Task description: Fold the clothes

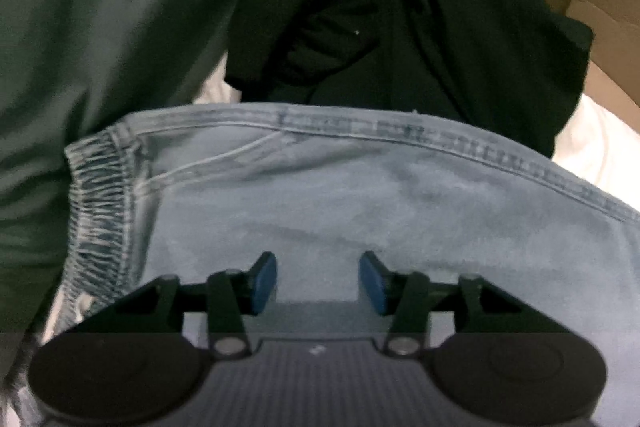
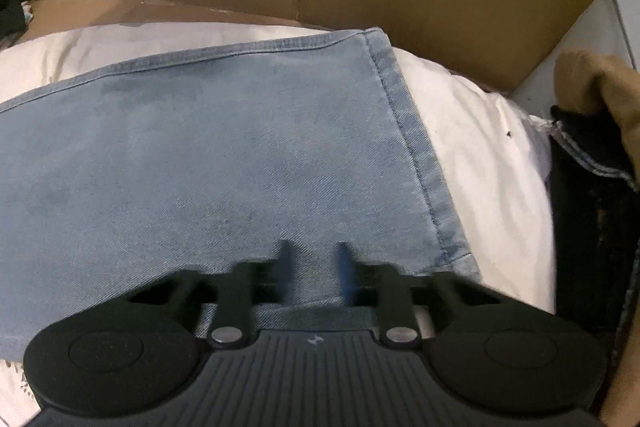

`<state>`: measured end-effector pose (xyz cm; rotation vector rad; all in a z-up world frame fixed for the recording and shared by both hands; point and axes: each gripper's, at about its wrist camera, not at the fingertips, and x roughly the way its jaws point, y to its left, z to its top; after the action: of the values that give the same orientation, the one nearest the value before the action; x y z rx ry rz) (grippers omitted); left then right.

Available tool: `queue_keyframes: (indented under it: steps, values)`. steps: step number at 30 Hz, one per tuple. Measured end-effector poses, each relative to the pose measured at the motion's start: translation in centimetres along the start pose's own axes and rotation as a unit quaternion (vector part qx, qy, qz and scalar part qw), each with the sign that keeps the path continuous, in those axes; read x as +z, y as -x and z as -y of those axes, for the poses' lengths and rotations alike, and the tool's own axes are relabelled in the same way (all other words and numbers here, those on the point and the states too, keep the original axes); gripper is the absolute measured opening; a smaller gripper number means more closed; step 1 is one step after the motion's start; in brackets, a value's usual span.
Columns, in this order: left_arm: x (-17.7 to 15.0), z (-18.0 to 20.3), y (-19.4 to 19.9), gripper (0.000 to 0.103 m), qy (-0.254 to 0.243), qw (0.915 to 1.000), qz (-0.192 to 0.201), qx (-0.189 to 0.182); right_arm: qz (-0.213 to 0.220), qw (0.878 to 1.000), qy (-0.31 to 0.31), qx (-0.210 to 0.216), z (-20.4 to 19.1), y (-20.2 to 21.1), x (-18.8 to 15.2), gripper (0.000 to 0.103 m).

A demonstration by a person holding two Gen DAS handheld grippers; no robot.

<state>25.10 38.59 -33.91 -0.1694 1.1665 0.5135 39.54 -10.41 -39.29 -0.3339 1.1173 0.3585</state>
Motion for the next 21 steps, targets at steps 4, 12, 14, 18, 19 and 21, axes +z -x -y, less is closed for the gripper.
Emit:
queue_keyframes:
  steps: [4,12,14,18,19,21]
  values:
    - [-1.2,-0.6,1.2,0.05,-0.014,0.9999,-0.002,-0.011,0.014,0.999,0.028,0.031,-1.0,1.8,-0.2,0.012]
    - [-5.3,-0.7,3.9,0.05,-0.017,0.9986,-0.009,-0.048,0.005,0.996,0.026,0.084,-3.2,3.0,-2.0,0.012]
    - [-6.7,-0.6,4.2,0.05,-0.019,0.9982,-0.017,-0.054,-0.002,0.996,0.014,0.093,-3.0,2.6,-2.6,0.012]
    - [-9.3,-1.2,4.6,0.05,-0.014,0.9976,-0.036,-0.058,-0.012,0.996,-0.023,0.088,-1.1,1.6,-3.6,0.01]
    - [-9.9,-1.4,4.8,0.05,-0.01,0.9976,-0.039,-0.057,-0.011,0.996,-0.023,0.08,-0.8,1.4,-3.7,0.008]
    - [-11.0,-2.2,5.1,0.05,0.001,0.9975,-0.047,-0.054,-0.013,0.998,-0.018,0.066,-0.2,1.3,-3.8,0.004]
